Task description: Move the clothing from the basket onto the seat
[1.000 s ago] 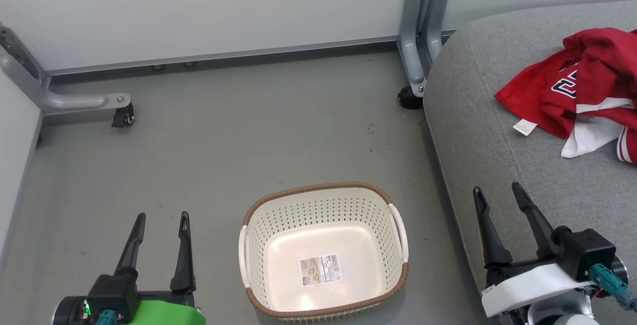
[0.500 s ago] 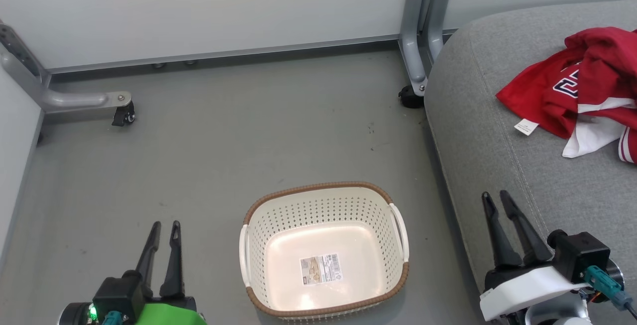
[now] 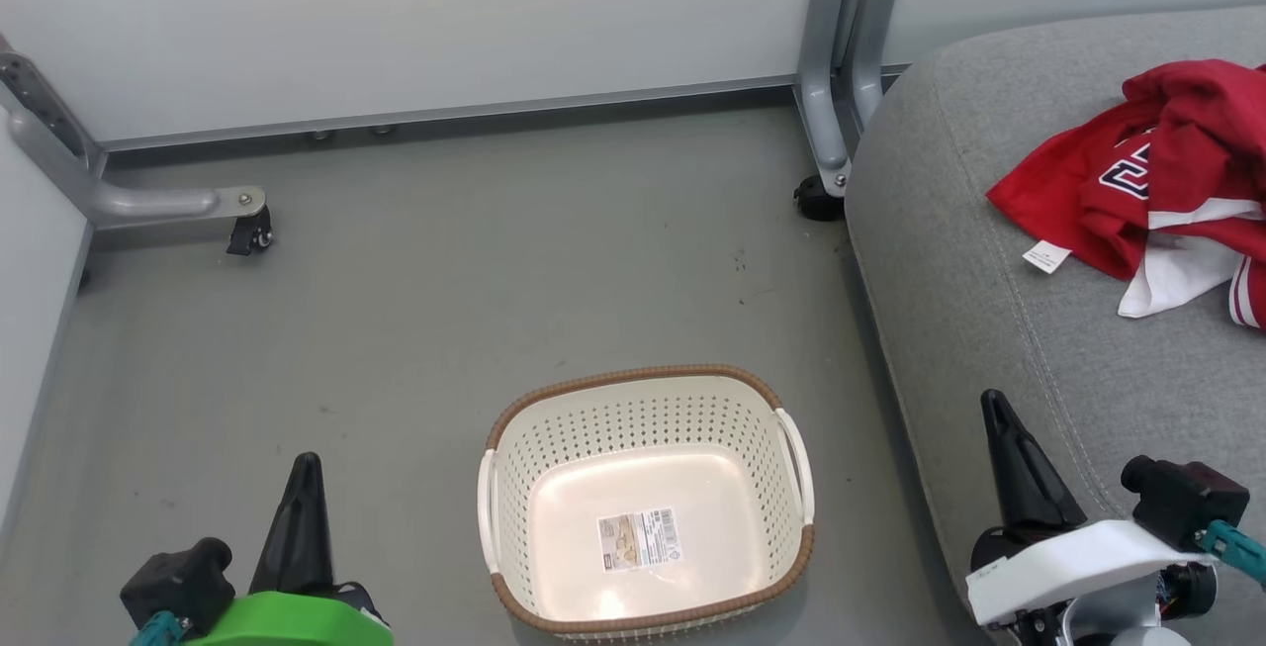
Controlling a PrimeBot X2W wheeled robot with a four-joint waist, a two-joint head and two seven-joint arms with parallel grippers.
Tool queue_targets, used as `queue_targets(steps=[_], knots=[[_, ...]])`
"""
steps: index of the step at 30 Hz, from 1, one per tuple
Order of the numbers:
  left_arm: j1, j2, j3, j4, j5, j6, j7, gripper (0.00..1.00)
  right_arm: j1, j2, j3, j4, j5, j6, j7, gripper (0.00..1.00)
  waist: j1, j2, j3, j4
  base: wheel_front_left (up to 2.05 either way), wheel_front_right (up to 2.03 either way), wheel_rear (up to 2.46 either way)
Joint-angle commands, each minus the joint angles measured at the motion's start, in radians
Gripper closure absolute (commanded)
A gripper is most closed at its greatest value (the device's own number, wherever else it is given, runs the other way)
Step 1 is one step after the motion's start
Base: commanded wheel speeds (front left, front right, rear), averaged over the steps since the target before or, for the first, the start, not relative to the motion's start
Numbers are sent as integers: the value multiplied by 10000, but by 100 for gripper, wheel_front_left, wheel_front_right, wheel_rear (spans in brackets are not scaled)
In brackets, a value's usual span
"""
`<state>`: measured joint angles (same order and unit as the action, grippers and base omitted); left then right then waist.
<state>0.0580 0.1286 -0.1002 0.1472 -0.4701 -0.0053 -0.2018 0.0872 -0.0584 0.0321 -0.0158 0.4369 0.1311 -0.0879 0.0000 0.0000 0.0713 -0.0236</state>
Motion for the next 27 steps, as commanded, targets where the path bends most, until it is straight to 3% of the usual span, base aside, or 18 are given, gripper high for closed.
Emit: queue_targets(steps=[1,27], knots=[[-324,4,98,-75,-447,-76,93,100,-299,-103,-31,-45,467,-1,32,100,0,-1,-9,4,0,0,0],[-835,-164,676,282,-4395,-503,1049,100,-885,-280,-215,853,4665,-1,472,100,0,-1,-173,60,0,0,0]])
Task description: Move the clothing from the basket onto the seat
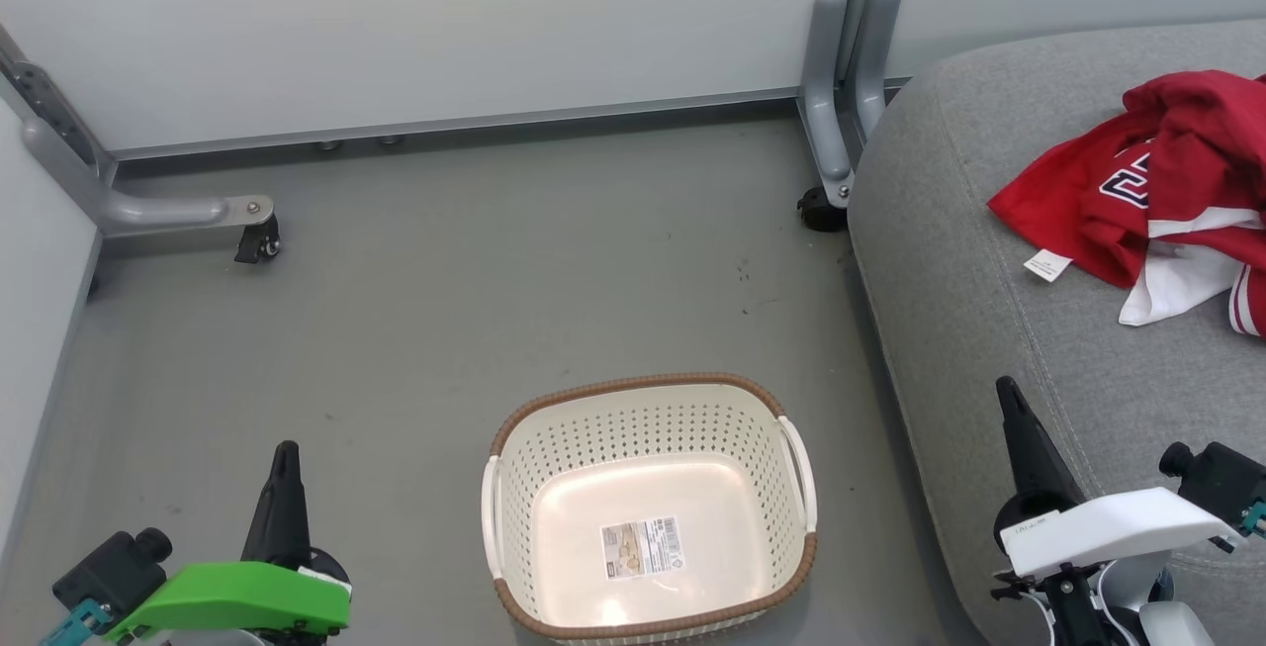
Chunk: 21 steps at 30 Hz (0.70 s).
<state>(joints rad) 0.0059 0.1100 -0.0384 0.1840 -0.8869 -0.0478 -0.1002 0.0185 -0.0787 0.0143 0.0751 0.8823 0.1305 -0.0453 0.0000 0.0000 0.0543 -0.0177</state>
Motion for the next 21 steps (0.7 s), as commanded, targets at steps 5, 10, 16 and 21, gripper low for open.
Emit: queue_targets(steps=[5,10,16,21], knots=[[-378,-15,166,-35,-845,-144,195,100,-304,-93,-86,87,865,5,129,100,0,0,-34,12,0,0,0],[-458,-50,262,15,-1412,-203,344,100,-377,-105,-134,220,1458,5,206,100,0,0,-63,22,0,0,0],[-536,-92,365,79,-2061,-274,513,100,-485,-113,-192,373,2139,5,304,100,0,0,-100,35,0,0,0],[-598,-122,465,133,-2583,-334,653,100,-557,-117,-240,502,2689,5,385,100,0,0,-130,46,0,0,0]])
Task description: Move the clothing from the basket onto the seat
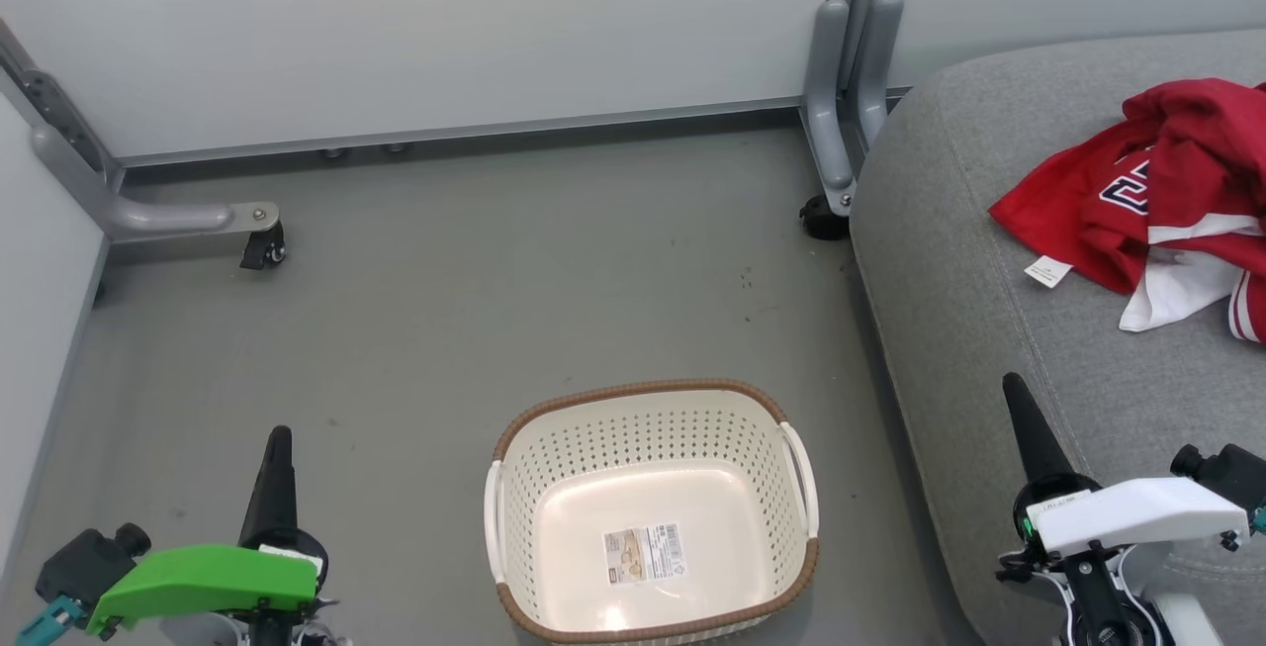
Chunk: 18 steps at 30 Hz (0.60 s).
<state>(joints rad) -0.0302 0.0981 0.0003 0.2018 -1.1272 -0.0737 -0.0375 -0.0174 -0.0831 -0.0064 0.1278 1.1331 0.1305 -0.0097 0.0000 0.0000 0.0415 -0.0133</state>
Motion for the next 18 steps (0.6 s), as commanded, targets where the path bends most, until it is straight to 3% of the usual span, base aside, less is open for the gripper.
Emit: queue_targets(steps=[1,18], knots=[[-249,-8,95,-35,-277,-80,53,100,-206,-74,-42,-5,276,5,43,100,0,0,-8,3,0,0,0],[-455,-108,385,116,-1857,-254,494,100,-450,-72,-226,384,1934,5,317,100,0,0,-113,40,0,0,0]])
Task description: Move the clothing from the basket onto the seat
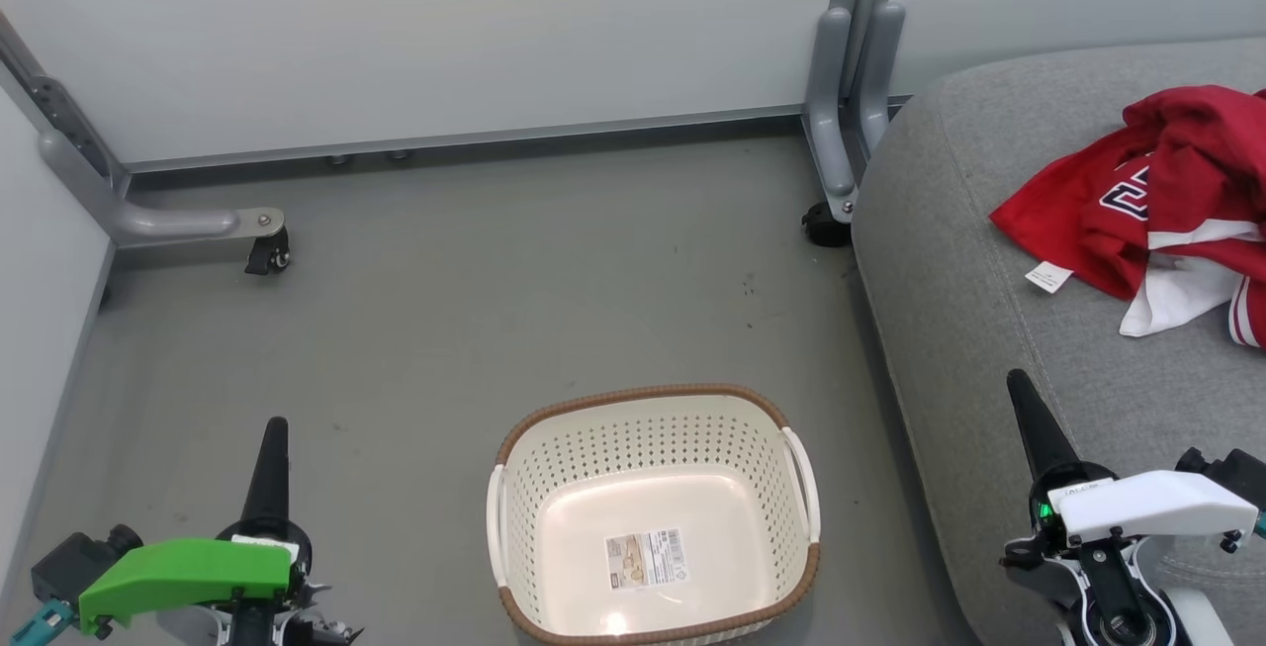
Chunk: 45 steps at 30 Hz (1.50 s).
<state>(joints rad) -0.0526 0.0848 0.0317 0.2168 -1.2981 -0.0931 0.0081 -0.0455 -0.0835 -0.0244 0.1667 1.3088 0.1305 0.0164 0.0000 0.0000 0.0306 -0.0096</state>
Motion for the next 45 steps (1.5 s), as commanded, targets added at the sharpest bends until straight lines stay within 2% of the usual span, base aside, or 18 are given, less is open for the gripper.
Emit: queue_targets(steps=[1,28,45], knots=[[-247,19,90,-25,-244,-73,72,100,-189,-67,-58,17,271,5,74,100,0,0,-11,4,0,0,0],[-504,-165,503,199,-2366,-315,675,100,-487,-16,-344,539,2444,4,464,100,0,0,-180,63,0,0,0],[-624,-228,697,295,-3295,-419,958,100,-638,20,-492,784,3404,5,671,100,0,0,-275,96,0,0,0]])
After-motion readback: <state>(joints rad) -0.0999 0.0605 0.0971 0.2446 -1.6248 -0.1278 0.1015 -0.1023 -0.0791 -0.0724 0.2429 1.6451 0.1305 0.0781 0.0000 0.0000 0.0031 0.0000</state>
